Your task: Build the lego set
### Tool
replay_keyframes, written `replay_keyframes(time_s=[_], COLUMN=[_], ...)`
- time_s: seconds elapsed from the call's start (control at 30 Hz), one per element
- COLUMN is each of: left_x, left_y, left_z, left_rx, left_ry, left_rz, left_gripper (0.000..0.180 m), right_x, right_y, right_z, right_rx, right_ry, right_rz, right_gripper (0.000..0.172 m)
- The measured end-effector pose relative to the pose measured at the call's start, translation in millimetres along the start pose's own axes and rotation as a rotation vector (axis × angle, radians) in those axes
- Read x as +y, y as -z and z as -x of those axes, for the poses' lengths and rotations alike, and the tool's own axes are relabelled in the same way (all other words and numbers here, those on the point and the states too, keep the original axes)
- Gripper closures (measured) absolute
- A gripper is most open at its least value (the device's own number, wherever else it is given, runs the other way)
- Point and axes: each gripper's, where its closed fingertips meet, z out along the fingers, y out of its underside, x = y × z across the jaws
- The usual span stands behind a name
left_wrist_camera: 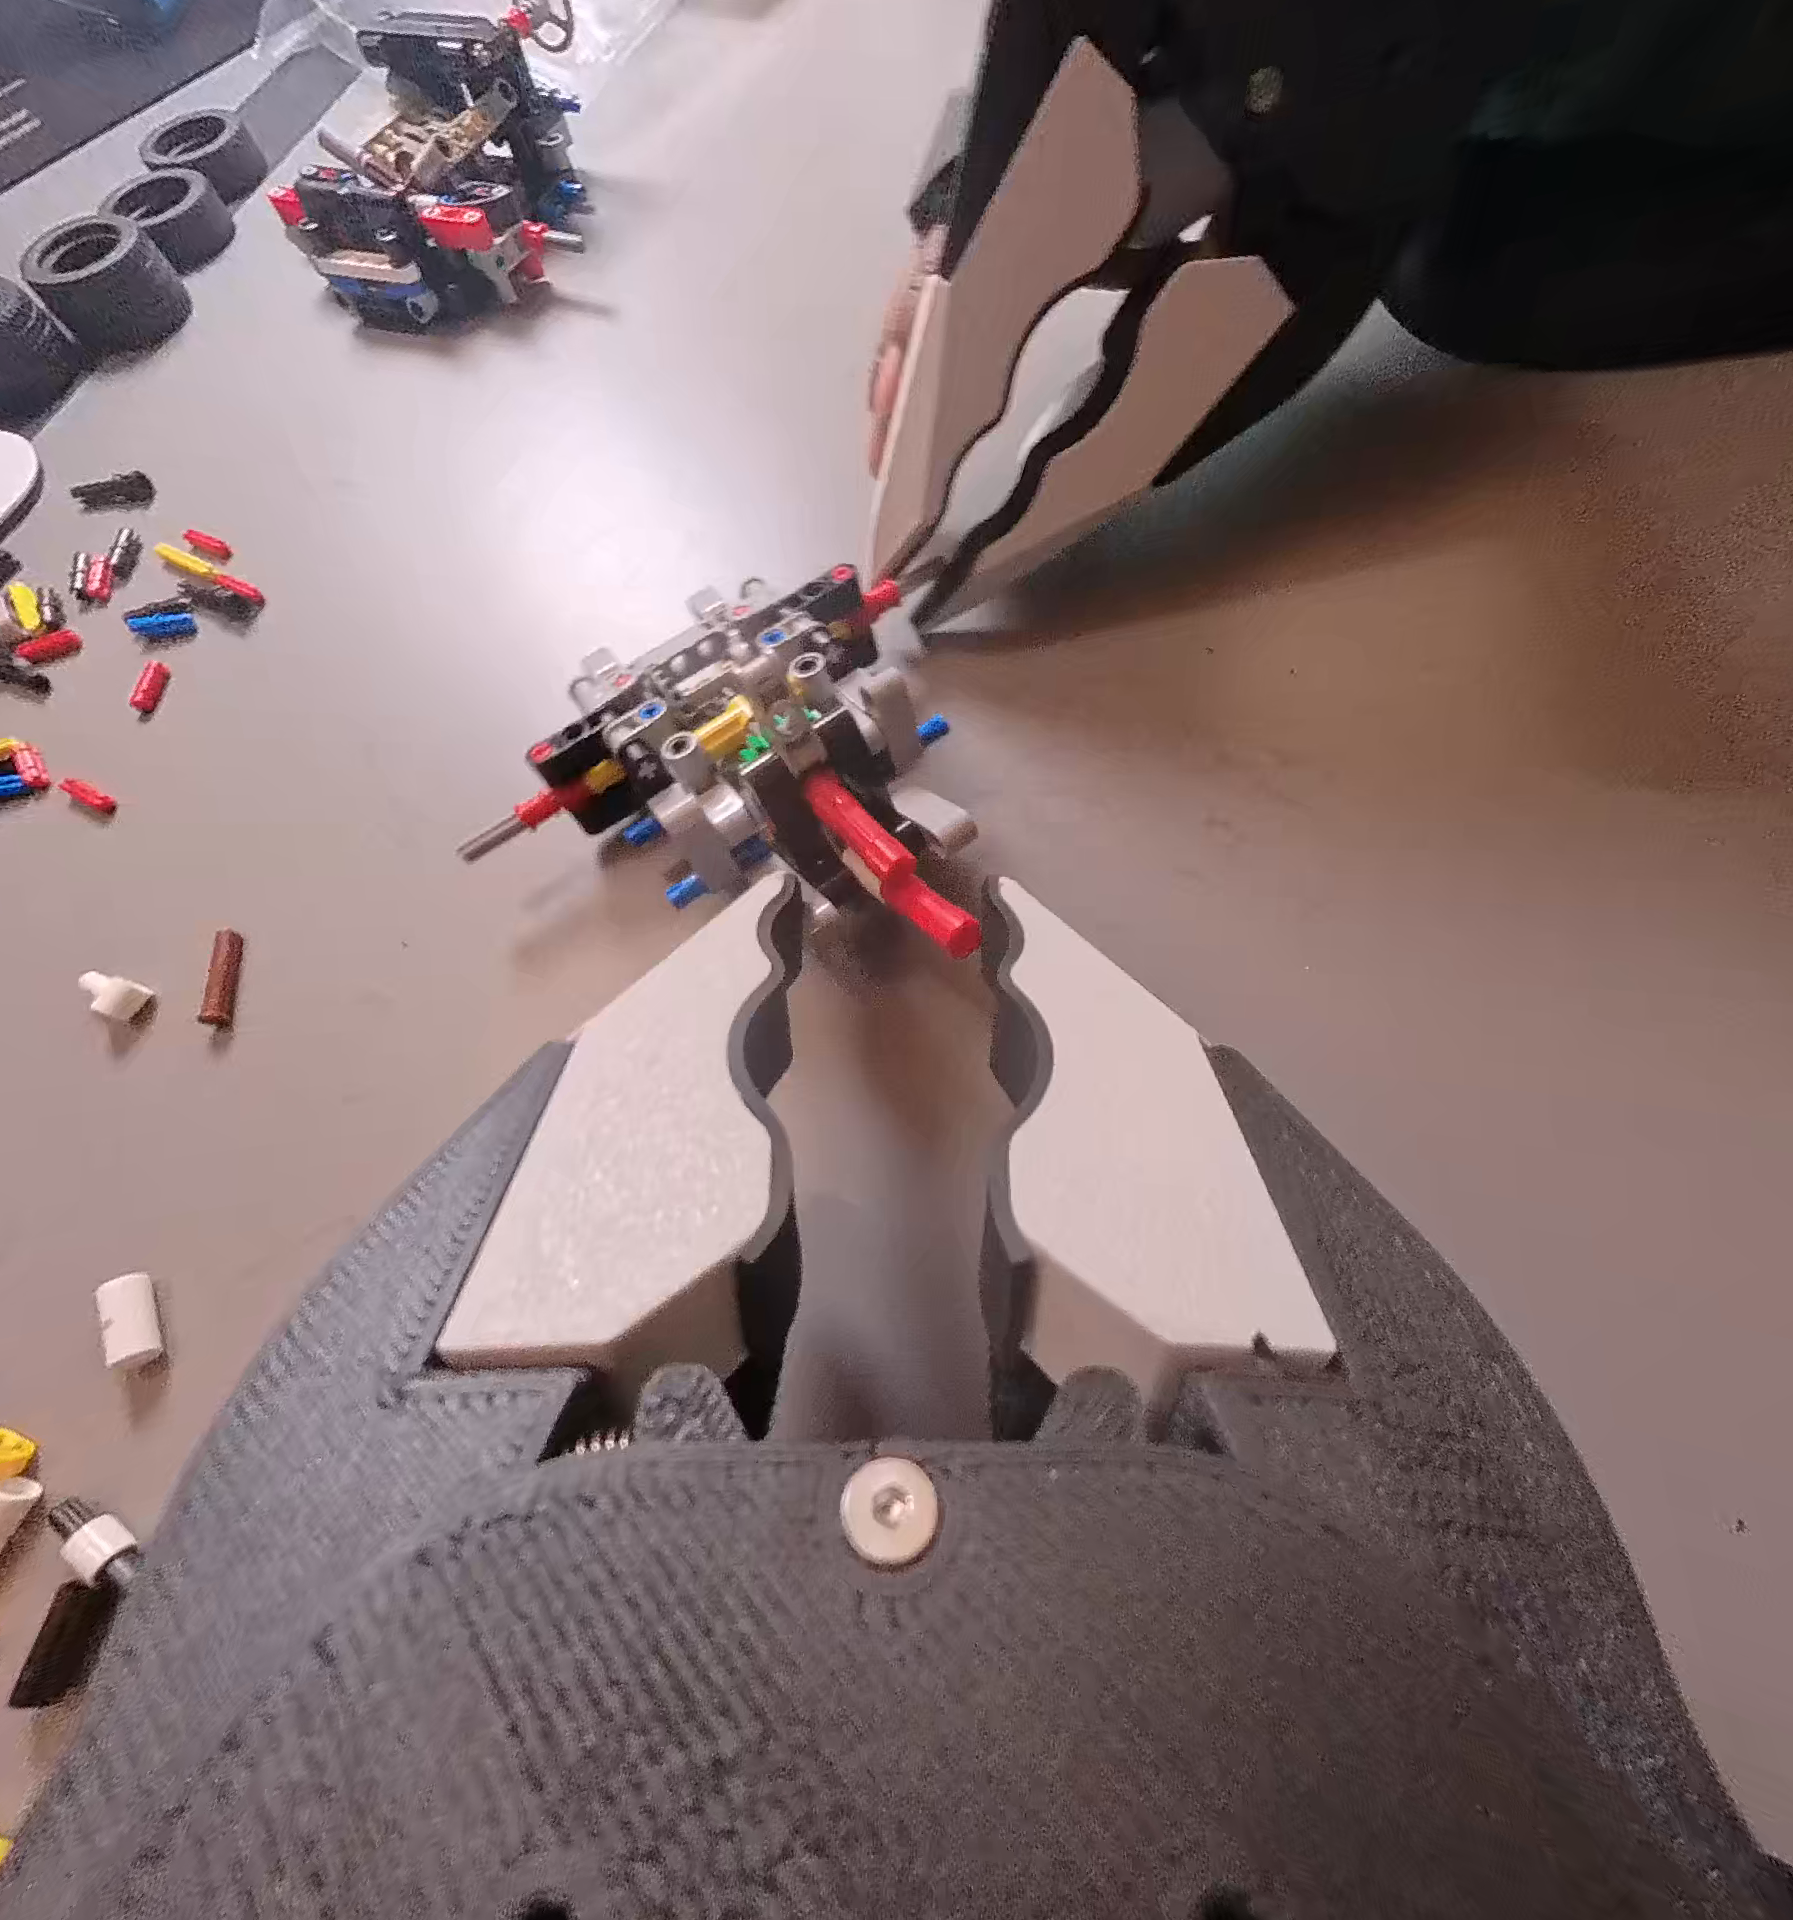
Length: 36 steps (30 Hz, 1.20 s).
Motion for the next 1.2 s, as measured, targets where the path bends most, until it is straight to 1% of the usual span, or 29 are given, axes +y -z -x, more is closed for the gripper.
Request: replay_keyframes(time_s=[0.13, 0.2, 0.23, 0.3, 0.4, 0.47, 0.53, 0.6, 0.73, 0.77, 0.83, 0.87, 0.93, 0.97, 1.03, 1.2], left_x=[3.8, 6.9, 8.9, 10.5, 10.6, 11.6, 13.3, 14.4, 16.9, 16.0, 12.5, 11.9, 14.0, 15.5, 15.9, 13.0], left_y=[3.2, 4.4, 5.1, 6.3, 5.5, 3.8, 0.8, -2.5, -9.3, -10.3, -11.7, -12.8, -15.9, -17.0, -17.5, -17.6], left_z=[14.9, 24.4, 27.6, 29.9, 31.7, 32.6, 32.4, 30.5, 33.6, 34.8, 37.5, 38.9, 43.7, 47.0, 50.9, 48.0], left_rx=[-0.063, -0.119, -0.137, -0.141, -0.145, -0.146, -0.129, -0.091, -0.001, 0.021, 0.055, 0.07, 0.078, 0.066, 0.042, 0.031], left_ry=[0.019, 0.014, 0.004, 0.004, 0.0, -0.019, -0.054, -0.116, -0.169, -0.173, -0.188, -0.186, -0.181, -0.178, -0.163, -0.15], left_rz=[0.004, 0.018, 0.028, 0.031, 0.027, 0.034, 0.04, 0.037, 0.032, 0.027, 0.008, 0.007, 0.029, 0.04, 0.045, 0.034], left_gripper=[0.15, 0.16, 0.163, 0.171, 0.171, 0.172, 0.174, 0.175, 0.175, 0.175, 0.175, 0.175, 0.175, 0.175, 0.175, 0.173], right_x=[-16.2, -28.6, -33.6, -37.0, -24.6, -7.8, 6.1, 16.5, 25.3, 26.9, 29.1, 28.2, 22.0, 21.4, 21.9, 18.5], right_y=[10.9, 19.2, 23.3, 29.6, 32.3, 28.4, 21.6, 13.0, 0.1, -3.1, -8.0, -9.3, -8.4, -8.5, -7.9, 1.9], right_z=[18.4, 28.8, 31.7, 26.1, 1.3, -10.2, -12.6, -12.3, -31.2, -35.3, -34.9, -33.7, -31.1, -30.6, -32.2, -29.0], right_rx=[-0.086, -0.164, -0.198, -0.206, -0.146, -0.109, -0.104, -0.117, -0.104, -0.118, -0.209, -0.256, -0.317, -0.317, -0.285, -0.295], right_ry=[0.01, -0.028, -0.066, -0.12, -0.233, -0.278, -0.299, -0.313, -0.346, -0.357, -0.403, -0.425, -0.436, -0.436, -0.427, -0.454], right_rz=[-0.04, -0.12, -0.157, -0.208, -0.226, -0.186, -0.144, -0.107, -0.098, -0.1, -0.101, -0.111, -0.152, -0.152, -0.15, -0.178], right_gripper=[0.164, 0.167, 0.167, 0.164, 0.154, 0.145, 0.133, 0.118, 0.105, 0.102, 0.097, 0.099, 0.113, 0.121, 0.128, 0.129])
